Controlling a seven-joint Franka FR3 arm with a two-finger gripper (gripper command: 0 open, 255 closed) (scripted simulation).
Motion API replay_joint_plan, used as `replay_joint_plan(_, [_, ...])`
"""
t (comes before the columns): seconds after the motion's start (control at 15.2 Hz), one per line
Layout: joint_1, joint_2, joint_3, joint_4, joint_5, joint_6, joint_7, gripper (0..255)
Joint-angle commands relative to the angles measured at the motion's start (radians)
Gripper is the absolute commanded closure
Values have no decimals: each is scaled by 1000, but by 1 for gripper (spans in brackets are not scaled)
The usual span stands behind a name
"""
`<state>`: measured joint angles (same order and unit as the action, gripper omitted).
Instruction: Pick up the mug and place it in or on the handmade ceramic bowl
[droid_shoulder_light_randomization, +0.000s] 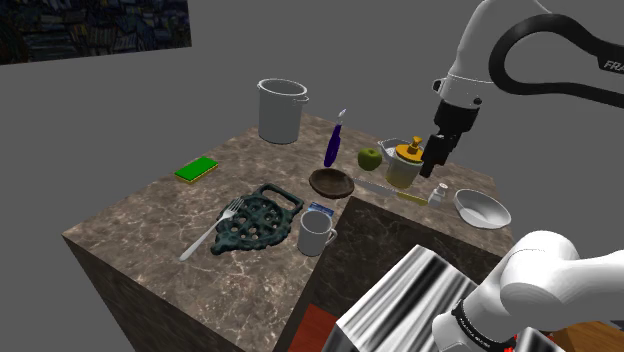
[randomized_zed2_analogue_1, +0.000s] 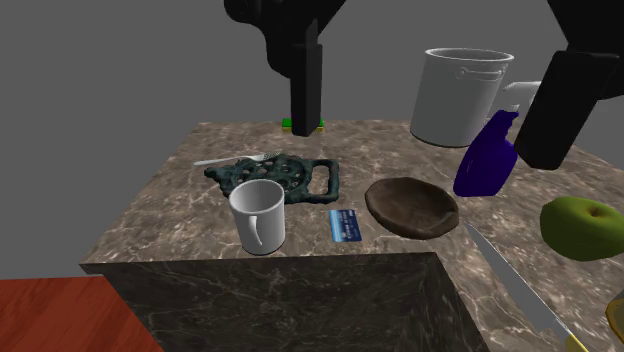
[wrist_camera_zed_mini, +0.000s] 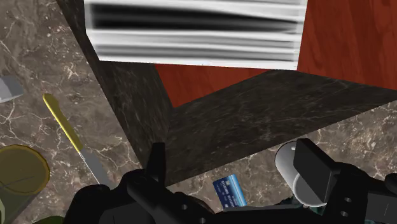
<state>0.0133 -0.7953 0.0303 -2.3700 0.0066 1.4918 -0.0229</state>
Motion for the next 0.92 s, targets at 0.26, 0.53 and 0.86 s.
replay_joint_plan(0.26, [22,64,35,-57,39,136,28,0])
replay_joint_plan(0.53, [44,150,72,-93,74,273,52,0])
replay_joint_plan(0.86, [70,287,118,-107,110,444,81,0])
